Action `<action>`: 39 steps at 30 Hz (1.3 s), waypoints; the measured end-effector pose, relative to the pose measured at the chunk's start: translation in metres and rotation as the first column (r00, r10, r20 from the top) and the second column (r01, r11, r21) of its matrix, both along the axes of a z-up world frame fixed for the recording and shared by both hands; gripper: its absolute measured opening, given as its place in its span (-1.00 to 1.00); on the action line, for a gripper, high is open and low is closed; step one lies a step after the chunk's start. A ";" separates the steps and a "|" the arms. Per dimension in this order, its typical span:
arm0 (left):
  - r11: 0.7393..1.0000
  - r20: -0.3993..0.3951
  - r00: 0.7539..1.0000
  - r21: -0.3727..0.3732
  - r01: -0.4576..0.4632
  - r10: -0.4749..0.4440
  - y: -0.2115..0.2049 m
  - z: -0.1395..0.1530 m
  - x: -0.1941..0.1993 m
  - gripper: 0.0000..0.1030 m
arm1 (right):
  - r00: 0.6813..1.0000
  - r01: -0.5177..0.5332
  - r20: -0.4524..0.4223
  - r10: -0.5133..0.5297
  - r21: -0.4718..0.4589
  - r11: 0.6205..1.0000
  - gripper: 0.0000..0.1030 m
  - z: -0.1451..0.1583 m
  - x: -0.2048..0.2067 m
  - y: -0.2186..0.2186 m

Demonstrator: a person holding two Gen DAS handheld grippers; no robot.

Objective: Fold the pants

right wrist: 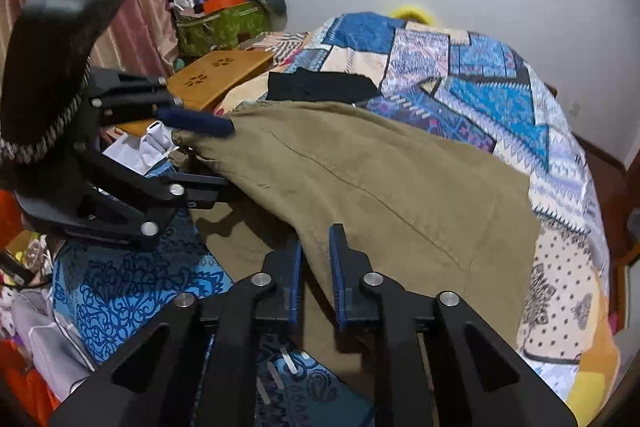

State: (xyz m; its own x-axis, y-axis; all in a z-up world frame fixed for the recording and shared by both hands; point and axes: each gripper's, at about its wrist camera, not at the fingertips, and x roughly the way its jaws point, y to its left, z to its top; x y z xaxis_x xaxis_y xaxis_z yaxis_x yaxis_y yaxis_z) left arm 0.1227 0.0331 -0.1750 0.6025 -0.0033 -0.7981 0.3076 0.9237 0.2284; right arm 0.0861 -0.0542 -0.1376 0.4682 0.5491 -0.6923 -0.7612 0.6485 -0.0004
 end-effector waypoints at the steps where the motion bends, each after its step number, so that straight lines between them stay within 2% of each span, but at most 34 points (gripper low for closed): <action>1: 1.000 0.015 1.000 -0.007 -0.006 0.006 0.001 0.002 -0.002 -0.57 | 1.000 -0.005 -0.001 0.005 0.005 1.000 -0.80 0.002 -0.002 -0.001; 3: 1.000 0.047 0.999 -0.003 -0.017 0.017 0.002 0.007 -0.005 -0.66 | 1.000 -0.007 0.002 0.007 0.015 1.000 -0.82 0.004 -0.004 -0.002; 8: 1.000 0.079 0.997 -0.020 -0.023 0.025 0.002 0.018 -0.012 -0.69 | 1.000 -0.008 0.030 0.007 0.017 1.000 -0.83 0.014 -0.010 -0.003; 11: 0.999 0.062 0.998 -0.041 -0.012 0.014 0.002 0.017 -0.015 -0.70 | 0.999 -0.003 0.046 0.002 0.008 1.000 -0.83 0.016 -0.015 -0.005; 15: 0.998 0.005 1.000 -0.069 -0.003 0.004 0.003 0.007 -0.016 -0.69 | 1.000 0.008 -0.001 -0.008 0.009 1.000 -0.82 0.007 -0.014 -0.008; 17: 0.996 -0.037 0.999 -0.091 -0.008 0.005 0.006 0.000 -0.016 -0.69 | 0.999 0.012 -0.037 -0.012 0.015 1.000 -0.74 0.002 -0.014 -0.011; 22: 0.986 -0.071 0.997 -0.160 -0.045 0.034 0.019 0.001 -0.023 -0.43 | 0.998 0.022 -0.066 -0.020 0.035 0.999 -0.72 0.004 -0.020 -0.017; 26: 0.969 -0.068 0.995 -0.234 -0.081 0.067 0.037 0.016 -0.030 -0.30 | 0.995 0.034 -0.099 -0.024 0.104 0.994 -0.72 0.013 -0.022 -0.026; 27: 0.964 -0.056 0.995 -0.249 -0.091 0.080 0.042 0.021 -0.031 -0.17 | 0.994 0.045 -0.103 -0.032 0.124 0.991 -0.72 0.017 -0.021 -0.029; 28: 0.961 -0.041 0.995 -0.256 -0.104 0.096 0.047 0.026 -0.030 0.05 | 0.994 0.057 -0.104 -0.043 0.137 0.989 -0.66 0.020 -0.020 -0.032; 30: 0.953 -0.005 0.989 -0.267 -0.143 0.147 0.059 0.033 -0.028 0.26 | 0.992 0.082 -0.109 -0.065 0.165 0.983 -0.44 0.022 -0.016 -0.037; 31: 0.946 0.002 0.985 -0.278 -0.167 0.174 0.066 0.036 -0.026 0.27 | 0.991 0.098 -0.111 -0.079 0.179 0.979 -0.28 0.023 -0.013 -0.040; 32: 0.938 -0.001 0.980 -0.289 -0.189 0.197 0.073 0.037 -0.022 0.27 | 0.989 0.117 -0.112 -0.097 0.187 0.975 -0.20 0.023 -0.011 -0.043; 36: 0.911 -0.042 0.958 -0.298 -0.283 0.284 0.098 0.027 -0.004 0.27 | 0.972 0.196 -0.170 -0.162 0.204 0.959 -0.20 0.014 0.002 -0.057; 39: 0.906 -0.077 0.947 -0.278 -0.320 0.311 0.105 0.011 0.003 0.27 | 0.957 0.242 -0.206 -0.205 0.178 0.954 -0.20 0.003 0.009 -0.065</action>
